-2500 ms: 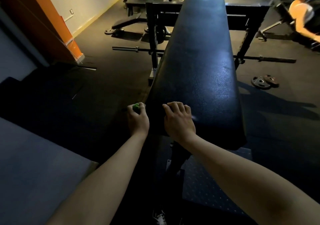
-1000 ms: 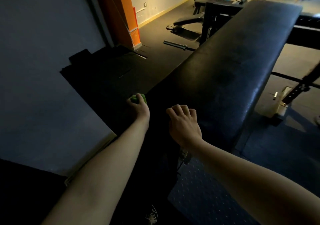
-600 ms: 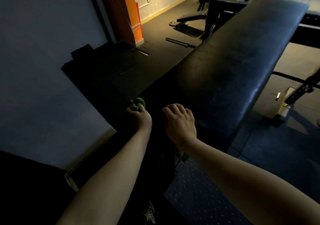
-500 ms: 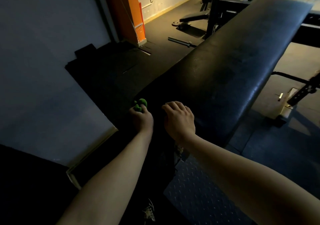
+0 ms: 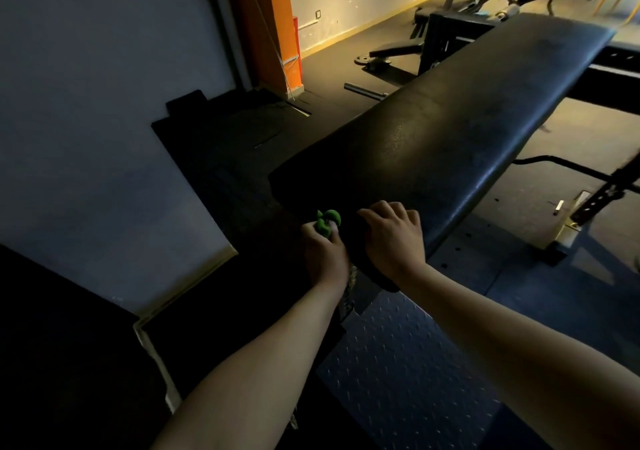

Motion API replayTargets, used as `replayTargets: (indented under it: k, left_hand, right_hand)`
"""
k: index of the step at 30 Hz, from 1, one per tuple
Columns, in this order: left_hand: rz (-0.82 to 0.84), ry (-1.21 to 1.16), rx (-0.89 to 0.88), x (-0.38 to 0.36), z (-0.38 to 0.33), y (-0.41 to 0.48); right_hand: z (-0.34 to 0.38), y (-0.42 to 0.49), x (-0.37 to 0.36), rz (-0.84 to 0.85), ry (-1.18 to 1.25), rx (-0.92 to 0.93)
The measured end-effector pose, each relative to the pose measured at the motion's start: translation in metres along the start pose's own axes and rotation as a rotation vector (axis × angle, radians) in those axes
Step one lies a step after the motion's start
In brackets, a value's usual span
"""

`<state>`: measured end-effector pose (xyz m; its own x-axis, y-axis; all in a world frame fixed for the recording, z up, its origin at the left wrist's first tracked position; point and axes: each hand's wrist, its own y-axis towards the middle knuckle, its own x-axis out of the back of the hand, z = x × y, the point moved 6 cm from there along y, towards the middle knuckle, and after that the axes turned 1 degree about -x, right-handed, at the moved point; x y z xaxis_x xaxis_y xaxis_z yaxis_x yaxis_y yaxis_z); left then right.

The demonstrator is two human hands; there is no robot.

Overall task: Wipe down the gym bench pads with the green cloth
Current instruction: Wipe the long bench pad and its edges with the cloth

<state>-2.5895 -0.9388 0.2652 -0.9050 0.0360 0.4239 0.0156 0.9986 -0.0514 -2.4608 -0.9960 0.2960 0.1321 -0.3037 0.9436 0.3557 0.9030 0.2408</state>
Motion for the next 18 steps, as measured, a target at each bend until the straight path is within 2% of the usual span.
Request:
replayTargets:
  k: [6, 8, 11, 15, 18]
  left_hand:
    - [0.167, 0.053, -0.114, 0.0, 0.013, -0.028]
    - [0.121, 0.038, -0.121, 0.008, 0.01, -0.015]
    - [-0.026, -0.06, -0.007, 0.01, -0.002, 0.009]
    - [-0.06, -0.113, 0.058, -0.012, -0.008, 0.001]
    - [-0.059, -0.112, 0.049, -0.013, 0.0, -0.012]
  right_hand:
    - [-0.001, -0.013, -0.002, -0.017, 0.074, 0.007]
    - [-0.003, -0.013, -0.002, -0.047, 0.103, 0.0]
    - [-0.007, -0.016, 0.0, -0.131, 0.178, -0.021]
    - [-0.021, -0.014, -0.002, -0.185, 0.337, -0.055]
    - [-0.031, -0.025, -0.004, -0.199, 0.347, -0.007]
